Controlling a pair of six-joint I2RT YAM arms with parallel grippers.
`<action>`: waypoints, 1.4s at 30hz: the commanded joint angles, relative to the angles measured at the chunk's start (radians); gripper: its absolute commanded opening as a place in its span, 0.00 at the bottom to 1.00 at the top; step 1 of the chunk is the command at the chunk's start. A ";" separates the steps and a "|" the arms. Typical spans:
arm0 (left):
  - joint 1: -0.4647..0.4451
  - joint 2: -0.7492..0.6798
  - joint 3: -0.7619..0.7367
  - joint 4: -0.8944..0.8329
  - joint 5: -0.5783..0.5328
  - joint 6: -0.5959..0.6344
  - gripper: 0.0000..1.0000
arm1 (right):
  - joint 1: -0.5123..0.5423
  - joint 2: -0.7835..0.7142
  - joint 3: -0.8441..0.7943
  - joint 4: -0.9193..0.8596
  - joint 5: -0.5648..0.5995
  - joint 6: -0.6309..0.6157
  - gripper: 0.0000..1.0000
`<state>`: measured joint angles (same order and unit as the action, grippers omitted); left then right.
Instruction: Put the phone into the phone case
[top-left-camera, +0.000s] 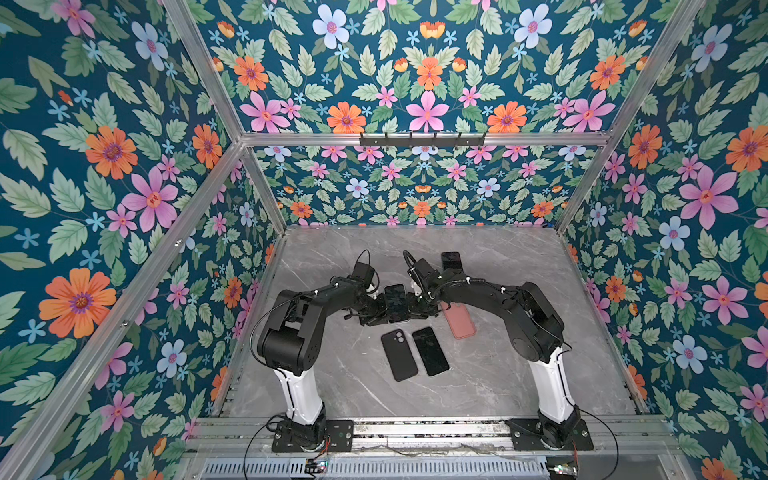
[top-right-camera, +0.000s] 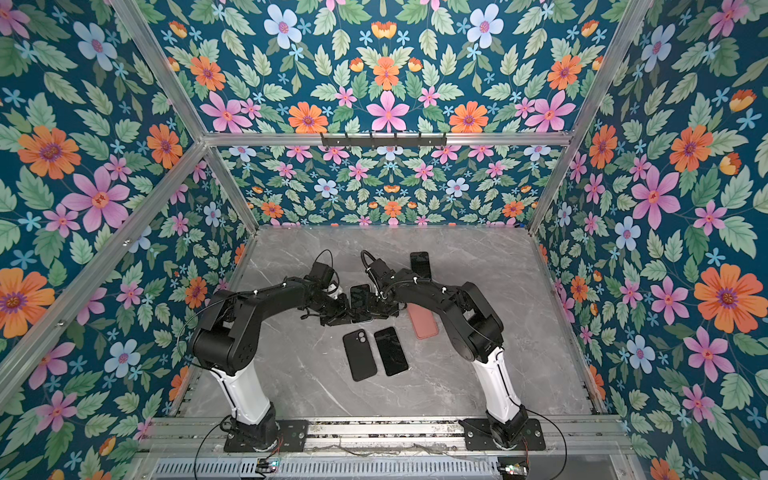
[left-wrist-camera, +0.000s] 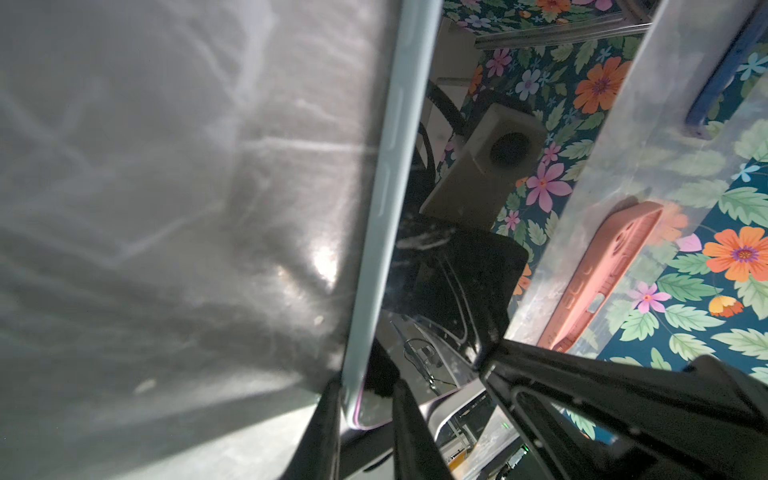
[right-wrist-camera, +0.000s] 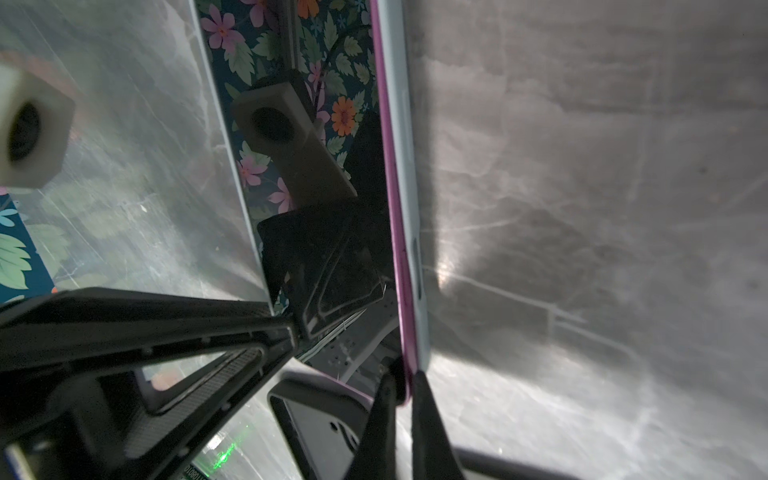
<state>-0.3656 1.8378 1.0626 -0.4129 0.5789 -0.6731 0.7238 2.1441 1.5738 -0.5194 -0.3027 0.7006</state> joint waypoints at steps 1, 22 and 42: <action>-0.003 -0.002 -0.001 0.046 0.042 -0.002 0.23 | 0.019 0.032 -0.014 0.068 -0.084 0.016 0.07; 0.048 -0.054 -0.004 -0.043 0.029 0.060 0.34 | 0.005 -0.041 0.014 -0.034 0.034 -0.052 0.14; 0.031 0.008 -0.013 -0.023 0.070 0.059 0.34 | 0.000 0.022 0.029 -0.007 -0.018 -0.033 0.31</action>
<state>-0.3340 1.8378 1.0500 -0.4252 0.6460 -0.6243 0.7235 2.1601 1.5925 -0.5335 -0.3111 0.6552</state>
